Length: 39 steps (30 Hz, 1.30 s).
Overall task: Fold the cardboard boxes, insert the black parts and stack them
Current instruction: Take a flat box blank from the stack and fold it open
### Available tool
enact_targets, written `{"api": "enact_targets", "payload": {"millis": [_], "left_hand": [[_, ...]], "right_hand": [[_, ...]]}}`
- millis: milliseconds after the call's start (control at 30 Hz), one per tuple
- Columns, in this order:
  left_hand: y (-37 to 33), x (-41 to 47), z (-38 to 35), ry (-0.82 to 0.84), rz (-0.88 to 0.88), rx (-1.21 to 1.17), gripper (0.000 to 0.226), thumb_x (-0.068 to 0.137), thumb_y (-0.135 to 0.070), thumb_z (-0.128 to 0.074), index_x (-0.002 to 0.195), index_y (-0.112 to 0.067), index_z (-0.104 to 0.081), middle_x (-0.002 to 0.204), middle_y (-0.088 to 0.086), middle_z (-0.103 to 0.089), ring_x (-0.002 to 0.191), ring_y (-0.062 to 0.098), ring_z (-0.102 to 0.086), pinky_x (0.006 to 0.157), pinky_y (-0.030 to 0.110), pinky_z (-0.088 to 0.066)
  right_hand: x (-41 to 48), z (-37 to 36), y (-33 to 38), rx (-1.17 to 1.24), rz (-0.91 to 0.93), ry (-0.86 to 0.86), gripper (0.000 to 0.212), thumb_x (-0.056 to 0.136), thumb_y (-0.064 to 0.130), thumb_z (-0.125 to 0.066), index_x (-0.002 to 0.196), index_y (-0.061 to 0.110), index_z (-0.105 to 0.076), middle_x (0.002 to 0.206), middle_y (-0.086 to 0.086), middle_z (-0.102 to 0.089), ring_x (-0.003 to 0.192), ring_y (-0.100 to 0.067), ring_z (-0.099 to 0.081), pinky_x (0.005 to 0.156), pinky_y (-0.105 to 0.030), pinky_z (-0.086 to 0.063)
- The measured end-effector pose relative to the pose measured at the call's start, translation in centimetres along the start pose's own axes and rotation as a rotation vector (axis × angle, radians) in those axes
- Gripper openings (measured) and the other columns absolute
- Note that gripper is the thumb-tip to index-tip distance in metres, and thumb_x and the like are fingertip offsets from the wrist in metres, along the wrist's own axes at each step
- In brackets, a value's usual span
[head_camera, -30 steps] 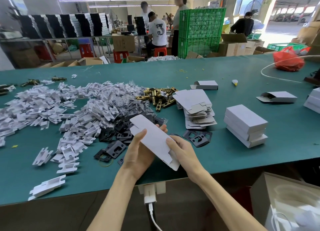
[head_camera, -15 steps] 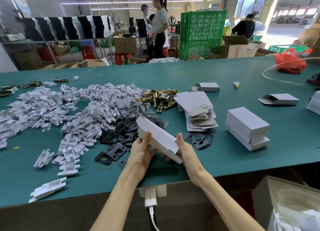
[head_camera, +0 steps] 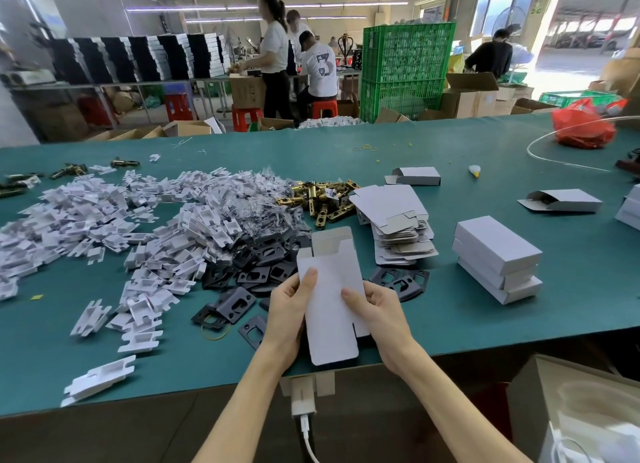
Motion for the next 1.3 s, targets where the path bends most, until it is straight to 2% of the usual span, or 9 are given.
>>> {"api": "enact_targets", "payload": {"millis": [200, 333, 467, 700, 833, 933, 1067, 1167, 1300], "left_hand": [[-0.3, 0.1, 0.5, -0.034, -0.069, 0.065, 0.025, 0.097, -0.032, -0.069, 0.104, -0.01, -0.079, 0.109, 0.018, -0.078, 0.094, 0.033, -0.076, 0.074, 0.042, -0.064], [-0.1, 0.1, 0.5, -0.039, -0.076, 0.072, 0.028, 0.1, -0.028, -0.066, 0.111, -0.004, -0.075, 0.108, 0.017, -0.078, 0.095, 0.034, -0.077, 0.072, 0.038, -0.064], [-0.2, -0.1, 0.3, -0.043, -0.079, 0.059, 0.027, 0.099, -0.032, -0.066, 0.108, -0.008, -0.077, 0.108, 0.017, -0.078, 0.093, 0.034, -0.077, 0.07, 0.038, -0.064], [-0.6, -0.1, 0.7, -0.086, -0.094, 0.005, 0.022, 0.101, -0.032, -0.064, 0.108, -0.014, -0.074, 0.109, 0.018, -0.076, 0.087, 0.03, -0.073, 0.075, 0.048, -0.063], [-0.8, -0.2, 0.7, -0.094, -0.125, 0.028, 0.017, 0.102, -0.03, -0.063, 0.109, -0.022, -0.077, 0.109, 0.012, -0.077, 0.092, 0.029, -0.073, 0.076, 0.046, -0.063], [-1.0, -0.3, 0.2, -0.044, -0.145, 0.074, 0.029, 0.102, -0.031, -0.065, 0.131, -0.032, -0.068, 0.122, 0.001, -0.075, 0.1, 0.027, -0.075, 0.078, 0.046, -0.064], [-0.8, -0.3, -0.7, 0.069, -0.076, 0.049, 0.06, 0.094, -0.036, -0.072, 0.148, -0.049, -0.051, 0.14, -0.015, -0.065, 0.111, 0.024, -0.073, 0.08, 0.043, -0.063], [-0.6, -0.2, -0.8, 0.097, -0.034, -0.03, 0.062, 0.094, -0.031, -0.068, 0.148, -0.053, -0.048, 0.142, -0.014, -0.063, 0.115, 0.028, -0.071, 0.085, 0.049, -0.062], [-0.6, -0.2, -0.6, 0.08, -0.017, -0.047, 0.059, 0.104, -0.019, -0.059, 0.155, -0.044, -0.042, 0.134, -0.014, -0.069, 0.112, 0.025, -0.073, 0.079, 0.041, -0.063]], "right_hand": [[-0.2, 0.2, 0.5, -0.038, 0.029, -0.065, 0.027, 0.096, 0.031, -0.064, 0.103, 0.007, -0.075, 0.102, -0.009, -0.078, 0.093, -0.024, -0.073, 0.08, -0.038, -0.059], [-0.4, 0.3, 0.8, -0.041, 0.029, -0.086, 0.038, 0.1, 0.035, -0.057, 0.099, 0.0, -0.072, 0.1, -0.018, -0.075, 0.088, -0.028, -0.068, 0.085, -0.058, -0.054], [-0.5, 0.4, 0.8, -0.011, 0.013, -0.103, 0.04, 0.099, 0.034, -0.058, 0.1, -0.004, -0.071, 0.102, -0.02, -0.074, 0.091, -0.032, -0.068, 0.09, -0.063, -0.051], [-0.4, -0.2, 0.8, -0.011, 0.014, -0.033, 0.055, 0.092, 0.048, -0.068, 0.097, -0.006, -0.069, 0.102, -0.03, -0.068, 0.084, -0.031, -0.062, 0.078, -0.048, -0.047], [-0.2, -0.1, 1.4, -0.053, 0.097, -0.053, 0.049, 0.095, 0.038, -0.069, 0.142, 0.033, -0.054, 0.109, -0.008, -0.073, 0.101, -0.018, -0.07, 0.089, -0.031, -0.057], [-0.2, 0.2, 1.8, -0.096, 0.153, -0.081, 0.064, 0.093, 0.038, -0.071, 0.147, 0.052, -0.041, 0.105, -0.004, -0.071, 0.102, -0.013, -0.069, 0.087, -0.025, -0.055], [-0.2, -0.2, 1.9, -0.144, 0.174, -0.067, 0.064, 0.091, 0.042, -0.073, 0.147, 0.05, -0.044, 0.105, -0.001, -0.071, 0.098, -0.015, -0.069, 0.08, -0.028, -0.058], [-0.2, 0.2, 1.8, -0.142, 0.174, -0.093, 0.061, 0.092, 0.041, -0.069, 0.147, 0.048, -0.045, 0.105, 0.0, -0.069, 0.098, -0.018, -0.068, 0.082, -0.037, -0.061], [-0.6, -0.2, 2.2, -0.212, 0.21, -0.114, 0.059, 0.096, 0.039, -0.065, 0.15, 0.046, -0.041, 0.107, 0.008, -0.069, 0.091, -0.009, -0.068, 0.076, -0.029, -0.058]]}}
Point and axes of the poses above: each hand's wrist, its own x-axis towards the middle knuckle, its own z-axis out of the back of the hand, y = z × x, the point moved 9 cm from there along x, towards the middle knuckle
